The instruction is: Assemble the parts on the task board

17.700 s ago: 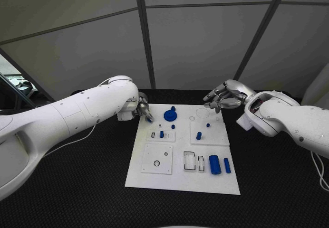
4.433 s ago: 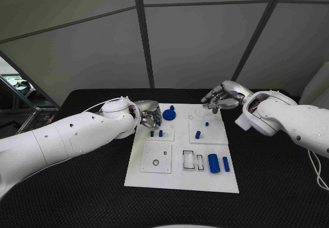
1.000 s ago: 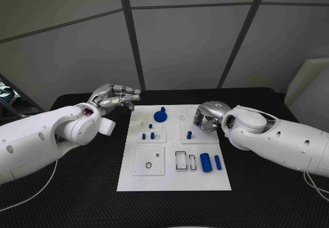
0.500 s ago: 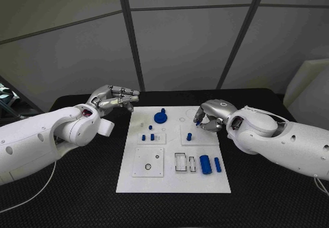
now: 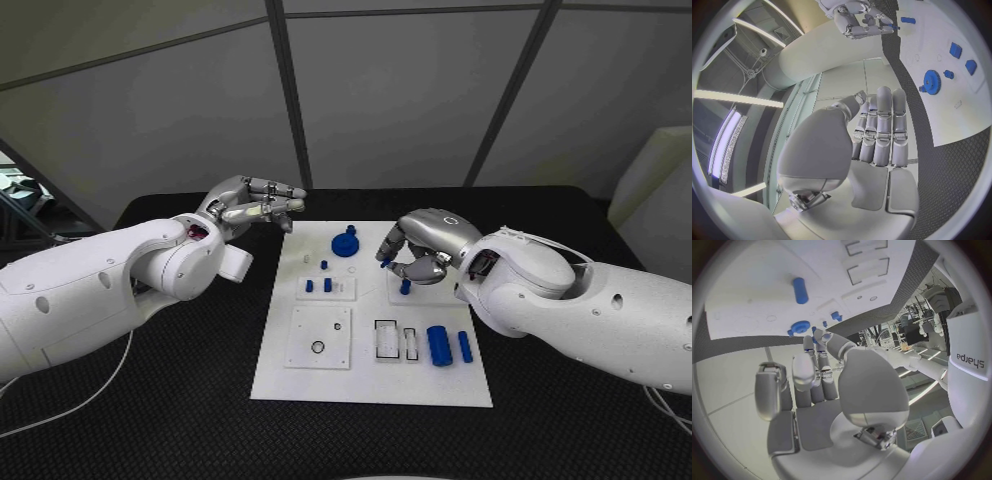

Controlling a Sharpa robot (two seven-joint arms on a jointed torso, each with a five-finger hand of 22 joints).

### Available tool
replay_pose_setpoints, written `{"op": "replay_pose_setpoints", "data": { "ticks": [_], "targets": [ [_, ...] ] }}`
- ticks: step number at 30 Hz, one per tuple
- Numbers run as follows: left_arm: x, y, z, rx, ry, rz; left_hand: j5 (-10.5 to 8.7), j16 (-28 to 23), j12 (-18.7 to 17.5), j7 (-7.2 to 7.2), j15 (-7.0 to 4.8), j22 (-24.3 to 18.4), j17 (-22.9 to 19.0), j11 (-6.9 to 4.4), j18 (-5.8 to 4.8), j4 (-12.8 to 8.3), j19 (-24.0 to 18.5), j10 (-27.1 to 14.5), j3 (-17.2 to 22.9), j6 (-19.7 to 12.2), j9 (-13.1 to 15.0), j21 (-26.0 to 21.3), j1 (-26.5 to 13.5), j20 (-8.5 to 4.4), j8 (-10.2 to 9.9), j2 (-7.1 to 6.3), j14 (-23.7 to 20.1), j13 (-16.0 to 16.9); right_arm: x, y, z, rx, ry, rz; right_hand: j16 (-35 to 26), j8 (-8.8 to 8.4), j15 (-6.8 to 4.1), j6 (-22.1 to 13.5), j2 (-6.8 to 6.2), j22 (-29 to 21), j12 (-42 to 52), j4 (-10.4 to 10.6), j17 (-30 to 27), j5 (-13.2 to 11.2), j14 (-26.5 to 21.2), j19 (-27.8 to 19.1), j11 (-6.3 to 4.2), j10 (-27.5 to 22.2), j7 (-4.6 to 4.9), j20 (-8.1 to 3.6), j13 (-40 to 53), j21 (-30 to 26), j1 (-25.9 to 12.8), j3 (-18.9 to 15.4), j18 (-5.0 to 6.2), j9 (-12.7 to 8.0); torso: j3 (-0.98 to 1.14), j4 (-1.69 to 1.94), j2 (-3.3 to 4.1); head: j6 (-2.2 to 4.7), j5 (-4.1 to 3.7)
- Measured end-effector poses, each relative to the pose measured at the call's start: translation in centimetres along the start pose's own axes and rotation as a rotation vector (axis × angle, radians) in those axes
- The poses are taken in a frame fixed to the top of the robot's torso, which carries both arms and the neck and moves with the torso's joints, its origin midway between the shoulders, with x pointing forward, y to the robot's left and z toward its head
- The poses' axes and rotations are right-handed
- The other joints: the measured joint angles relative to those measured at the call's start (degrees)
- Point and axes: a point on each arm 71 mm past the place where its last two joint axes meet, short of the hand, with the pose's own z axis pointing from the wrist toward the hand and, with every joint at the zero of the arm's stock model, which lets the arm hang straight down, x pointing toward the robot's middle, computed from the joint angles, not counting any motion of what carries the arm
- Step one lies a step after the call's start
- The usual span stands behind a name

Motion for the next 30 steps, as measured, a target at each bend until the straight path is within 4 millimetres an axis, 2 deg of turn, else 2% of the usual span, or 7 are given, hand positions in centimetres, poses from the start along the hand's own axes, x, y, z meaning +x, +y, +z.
{"op": "replay_pose_setpoints", "data": {
  "ticks": [5,16,24,30],
  "targets": [
    [0.4,0.0,0.3,0.000,0.010,-0.004,0.00,0.00,0.00,0.00,0.00,0.00,0.00,0.00,-0.01,0.00,0.00,0.00,0.00,0.00,0.03,0.00,0.00,0.00,0.00,0.00,0.00,0.00,0.9,2.1,1.0,-0.049,0.015,0.030,0.00,-0.07,0.00,0.00,-0.02,0.00,0.00,0.19,0.00,0.00,0.00,0.00,0.00,0.00,0.00,0.00,0.00,0.00,0.02,-0.19,0.00,0.05,-0.07,0.03,0.07,-0.49,1.24],
    [1.1,0.1,0.7,-0.001,0.025,-0.010,0.00,0.01,0.00,0.00,0.00,0.01,-0.05,0.00,0.00,0.00,0.00,0.00,0.00,0.00,0.04,0.00,0.00,0.00,0.01,0.00,0.00,-0.01,5.8,5.0,1.7,-0.105,0.122,0.091,0.22,-0.12,0.00,-0.02,0.22,-0.01,0.00,0.36,-0.05,-0.30,0.00,0.00,0.00,-0.01,-0.01,0.00,-0.07,0.00,-0.22,-0.02,0.00,0.03,-0.04,-0.08,0.10,-1.47,3.26],
    [1.3,0.1,0.8,0.000,0.031,-0.012,0.00,-0.35,0.00,0.00,0.00,-0.05,-0.05,0.00,0.00,0.00,0.00,0.01,0.00,0.00,0.04,0.00,0.00,0.00,0.01,0.00,0.00,-0.02,7.2,5.8,2.0,-0.118,0.157,0.105,0.22,-0.24,0.00,-0.03,0.22,-0.01,0.00,0.35,-0.06,-0.30,0.00,0.00,0.01,-0.01,-0.02,0.00,-0.13,0.00,-0.22,-0.03,0.00,0.01,0.02,-0.09,0.08,-1.96,4.27],
    [1.4,0.1,0.9,-0.001,0.034,-0.014,0.00,-0.35,0.00,0.00,0.00,-0.05,-0.05,-0.01,0.00,0.00,0.00,0.01,0.00,0.00,0.03,0.00,0.00,0.00,0.01,0.00,0.00,-0.02,7.6,6.0,2.2,-0.123,0.171,0.105,0.22,-0.28,0.00,-0.10,0.21,-0.01,0.00,0.67,-0.06,-0.31,0.00,0.00,0.01,-0.01,-0.07,0.00,-0.15,0.00,-0.21,-0.01,0.00,-0.05,0.03,-0.09,0.08,-2.21,4.64]
  ]
}}
